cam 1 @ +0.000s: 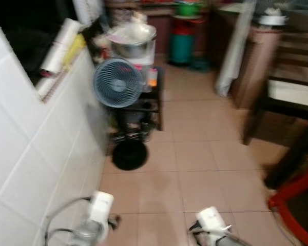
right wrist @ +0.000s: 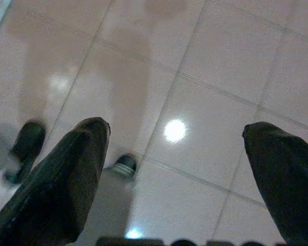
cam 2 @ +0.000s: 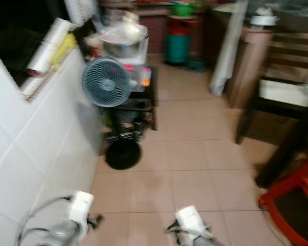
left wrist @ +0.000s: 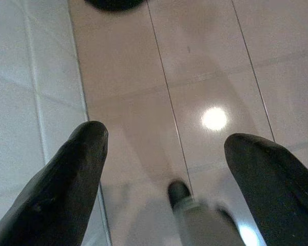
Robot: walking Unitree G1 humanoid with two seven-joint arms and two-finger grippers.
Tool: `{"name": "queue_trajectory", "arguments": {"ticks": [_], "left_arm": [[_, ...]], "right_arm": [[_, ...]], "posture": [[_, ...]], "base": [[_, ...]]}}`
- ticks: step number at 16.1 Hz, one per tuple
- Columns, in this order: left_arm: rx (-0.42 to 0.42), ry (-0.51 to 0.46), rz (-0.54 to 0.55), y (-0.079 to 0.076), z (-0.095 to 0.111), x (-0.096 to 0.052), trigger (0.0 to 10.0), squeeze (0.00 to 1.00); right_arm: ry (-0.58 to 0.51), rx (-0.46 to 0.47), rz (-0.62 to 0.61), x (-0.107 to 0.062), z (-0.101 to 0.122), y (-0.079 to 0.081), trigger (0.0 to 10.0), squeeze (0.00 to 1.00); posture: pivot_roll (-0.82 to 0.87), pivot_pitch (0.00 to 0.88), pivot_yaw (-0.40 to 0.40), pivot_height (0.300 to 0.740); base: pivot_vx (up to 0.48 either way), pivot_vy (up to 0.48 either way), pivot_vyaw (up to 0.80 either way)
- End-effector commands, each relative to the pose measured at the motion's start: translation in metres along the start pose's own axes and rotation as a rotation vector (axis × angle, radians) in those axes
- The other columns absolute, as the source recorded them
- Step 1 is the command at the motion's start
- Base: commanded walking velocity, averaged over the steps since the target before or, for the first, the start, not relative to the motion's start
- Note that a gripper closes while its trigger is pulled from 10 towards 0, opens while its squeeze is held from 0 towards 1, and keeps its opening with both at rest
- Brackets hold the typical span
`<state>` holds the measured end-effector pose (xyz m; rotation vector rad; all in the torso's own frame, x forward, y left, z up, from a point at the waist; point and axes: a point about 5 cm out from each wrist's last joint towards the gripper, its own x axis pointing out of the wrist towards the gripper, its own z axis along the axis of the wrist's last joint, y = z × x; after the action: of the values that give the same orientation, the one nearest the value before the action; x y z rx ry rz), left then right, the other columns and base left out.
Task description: Setting the table
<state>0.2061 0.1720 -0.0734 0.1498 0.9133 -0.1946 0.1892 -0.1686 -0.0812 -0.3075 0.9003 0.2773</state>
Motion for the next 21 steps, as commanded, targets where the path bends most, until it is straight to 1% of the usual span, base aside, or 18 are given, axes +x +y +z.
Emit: {"name": "queue_trajectory", "arguments": {"ticks": [1,6,8,11,12,14,17,18,21], "left_arm": [[0.015,-0.004,0.039,0.017,0.003,-0.002,10.0,0.00],[0.009,0.005,0.055,0.018,0.002,-0.003,10.0,0.00],[0.003,0.006,0.068,0.019,0.001,-0.003,10.0,0.00],[0.001,-0.001,0.058,0.018,0.002,-0.003,10.0,0.00],[0.002,-0.001,0.058,0.018,0.003,-0.002,10.0,0.00],[0.003,0.000,0.058,0.018,0.003,-0.002,10.0,0.00],[0.006,0.001,0.059,0.018,0.003,-0.002,10.0,0.00],[-0.012,-0.002,0.068,0.018,0.003,-0.002,10.0,0.00],[-0.008,0.014,0.088,0.019,0.001,-0.002,10.0,0.00]], "right_arm": [[-0.025,0.004,0.030,0.003,0.009,0.011,10.0,0.00],[-0.024,-0.006,0.034,0.003,0.008,0.012,10.0,0.00],[-0.026,-0.010,0.036,0.003,0.009,0.012,10.0,0.00],[-0.028,-0.016,0.037,0.003,0.010,0.011,10.0,0.00],[-0.023,-0.017,0.034,0.003,0.009,0.009,10.0,0.00],[-0.013,-0.018,0.030,0.002,0.006,0.006,10.0,0.00],[0.007,-0.020,0.030,0.001,0.000,0.008,10.0,0.00],[0.014,-0.020,0.030,0.001,-0.002,0.009,10.0,0.00],[0.017,-0.027,0.031,0.001,-0.001,0.008,10.0,0.00]], "posture": [[-0.04,0.000,0.027,0.740],[-0.04,0.000,0.026,0.740],[-0.04,0.000,0.026,0.740],[-0.04,0.000,0.023,0.740],[-0.04,0.000,0.020,0.740],[-0.04,0.000,0.019,0.740],[-0.04,0.000,0.019,0.740],[-0.04,0.000,0.022,0.740],[-0.04,0.000,0.022,0.740]], "base": [[0.424,0.000,0.00],[0.395,0.000,0.00],[0.000,0.000,0.00],[0.000,0.000,0.00],[0.000,0.000,0.00],[0.000,-0.409,0.00],[0.000,-0.469,0.00],[0.000,0.000,0.00],[0.000,0.000,0.00]]}}
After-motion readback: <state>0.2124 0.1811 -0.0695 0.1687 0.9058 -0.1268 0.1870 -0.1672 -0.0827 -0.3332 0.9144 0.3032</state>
